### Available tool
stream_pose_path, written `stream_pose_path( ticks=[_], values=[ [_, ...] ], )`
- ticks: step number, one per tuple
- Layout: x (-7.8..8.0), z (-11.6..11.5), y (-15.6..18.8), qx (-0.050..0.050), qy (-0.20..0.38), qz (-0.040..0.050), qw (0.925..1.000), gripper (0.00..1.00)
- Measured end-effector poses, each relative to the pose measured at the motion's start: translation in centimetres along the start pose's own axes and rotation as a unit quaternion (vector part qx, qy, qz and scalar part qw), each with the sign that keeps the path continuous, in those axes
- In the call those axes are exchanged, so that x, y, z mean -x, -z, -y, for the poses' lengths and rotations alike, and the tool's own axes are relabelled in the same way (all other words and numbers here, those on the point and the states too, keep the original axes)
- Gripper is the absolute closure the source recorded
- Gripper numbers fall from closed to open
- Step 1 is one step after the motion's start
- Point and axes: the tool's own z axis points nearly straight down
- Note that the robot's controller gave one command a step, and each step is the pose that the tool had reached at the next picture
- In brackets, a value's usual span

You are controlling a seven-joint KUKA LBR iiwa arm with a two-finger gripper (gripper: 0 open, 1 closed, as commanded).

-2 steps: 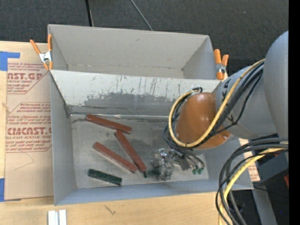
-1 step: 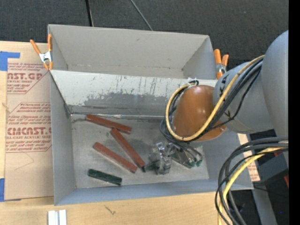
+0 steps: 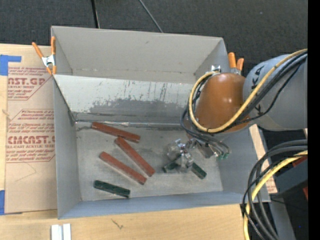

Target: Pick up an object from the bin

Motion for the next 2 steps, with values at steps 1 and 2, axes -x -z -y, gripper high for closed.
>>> stream_pose_path(
  ticks=[1, 2],
  values=[
    [0.7, -1.0, 1.4, -0.003, 0.006, 0.0012, 1.0, 1.0],
    [0.4, -3.4, 2.6, 0.001, 0.022, 0.0016, 0.9998, 1.0]
  ],
)
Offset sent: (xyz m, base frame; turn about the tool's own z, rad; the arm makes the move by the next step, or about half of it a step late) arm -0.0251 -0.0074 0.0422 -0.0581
